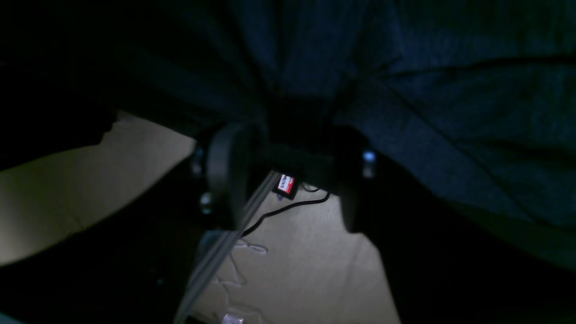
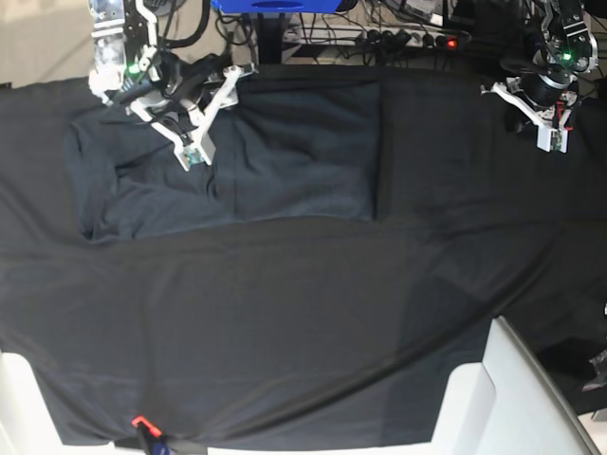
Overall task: Fold the T-shirt properly
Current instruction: 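Move the right gripper off the shirt toward the shirt's outer edge, then grasp the shirt's outer edge with the right gripper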
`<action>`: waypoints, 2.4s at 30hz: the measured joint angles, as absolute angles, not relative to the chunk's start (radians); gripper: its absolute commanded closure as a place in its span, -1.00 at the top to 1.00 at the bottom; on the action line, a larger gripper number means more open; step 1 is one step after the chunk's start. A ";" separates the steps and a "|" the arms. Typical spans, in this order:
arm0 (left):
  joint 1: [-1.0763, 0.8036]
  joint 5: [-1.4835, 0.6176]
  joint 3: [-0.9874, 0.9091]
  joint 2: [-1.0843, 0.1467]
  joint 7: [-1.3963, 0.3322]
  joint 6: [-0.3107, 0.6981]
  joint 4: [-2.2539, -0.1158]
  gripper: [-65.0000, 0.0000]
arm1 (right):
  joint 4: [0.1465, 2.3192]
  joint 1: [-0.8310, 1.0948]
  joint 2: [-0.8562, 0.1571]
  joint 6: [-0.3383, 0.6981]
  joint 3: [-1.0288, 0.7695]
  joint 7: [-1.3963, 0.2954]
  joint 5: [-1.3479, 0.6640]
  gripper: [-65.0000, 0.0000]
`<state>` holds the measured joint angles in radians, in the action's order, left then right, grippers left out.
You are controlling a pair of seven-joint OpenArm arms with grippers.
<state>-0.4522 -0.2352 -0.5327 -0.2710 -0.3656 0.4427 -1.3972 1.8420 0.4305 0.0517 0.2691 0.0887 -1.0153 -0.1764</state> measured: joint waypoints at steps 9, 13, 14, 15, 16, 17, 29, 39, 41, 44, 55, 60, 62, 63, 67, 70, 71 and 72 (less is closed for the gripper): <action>-0.461 -0.232 -0.534 -0.271 -0.366 0.443 -1.397 -1.00 | 1.895 0.283 -0.002 0.260 -0.291 -1.026 -0.181 0.02; -0.462 -0.234 -0.535 -0.272 -0.366 0.443 -1.397 -1.00 | 1.804 0.072 -0.050 0.574 -0.575 -1.217 -0.339 0.37; -0.462 -0.233 -0.534 -0.272 -0.364 0.443 -1.397 -1.00 | 1.747 0.025 -0.065 0.628 -0.622 -1.246 -0.337 0.49; -0.463 -0.232 -0.536 -0.273 -0.366 0.443 -1.397 -1.00 | 1.687 -0.005 -0.084 0.686 -0.661 -1.267 -0.350 0.57; -0.462 -0.233 -0.535 -0.274 -0.365 0.442 -1.398 -1.00 | 1.619 -0.034 -0.106 0.704 -0.685 -1.288 -0.376 0.65; -0.463 -0.234 -0.534 -0.273 -0.363 0.442 -1.398 -1.00 | 1.550 -0.059 -0.132 0.689 -0.693 -1.279 -0.375 0.71; -0.474 -0.235 -0.536 -0.270 -0.362 0.443 -1.398 -1.00 | 0.971 -0.133 -0.299 0.693 -0.688 -1.177 -0.606 0.78; -0.474 -0.236 -0.533 -0.271 -0.361 0.443 -1.398 -1.00 | 0.946 -0.123 -0.268 0.694 -0.579 -1.168 -0.638 0.76; -0.475 -0.235 -0.533 -0.271 -0.362 0.443 -1.398 -1.00 | 0.947 -0.115 -0.255 0.701 -0.577 -1.161 -0.652 0.76; -0.475 -0.235 -0.533 -0.271 -0.362 0.443 -1.398 -1.00 | 0.953 -0.106 -0.241 0.702 -0.579 -1.166 -0.660 0.76; -0.474 -0.235 -0.533 -0.271 -0.362 0.445 -1.398 -1.00 | 1.058 -0.046 -0.190 0.709 -0.475 -1.170 -0.677 0.76; -0.470 -0.236 -0.533 -0.271 -0.362 0.445 -1.398 -1.00 | 1.056 -0.046 -0.187 0.709 -0.473 -1.169 -0.681 0.64; -0.471 -0.235 -0.533 -0.271 -0.362 0.445 -1.398 -1.00 | 1.054 -0.046 -0.186 0.706 -0.473 -1.163 -0.673 0.41; -0.471 -0.235 -0.533 -0.271 -0.362 0.445 -1.397 -1.00 | 1.052 -0.044 -0.184 0.705 -0.473 -1.166 -0.672 0.31; -0.471 -0.235 -0.532 -0.270 -0.362 0.445 -1.398 -1.00 | 1.047 -0.038 -0.174 0.705 -0.470 -1.170 -0.673 0.13; -0.471 -0.235 -0.532 -0.270 -0.362 0.445 -1.398 -1.00 | 1.047 -0.038 -0.174 0.705 -0.468 -1.173 -0.673 0.12; -0.471 -0.235 -0.532 -0.270 -0.362 0.445 -1.398 -1.00 | 1.047 -0.038 -0.174 0.705 -0.468 -1.173 -0.673 0.12; -0.471 -0.236 -0.532 -0.270 -0.362 0.445 -1.397 -1.00 | 1.047 -0.038 -0.174 0.705 -0.468 -1.173 -0.672 0.12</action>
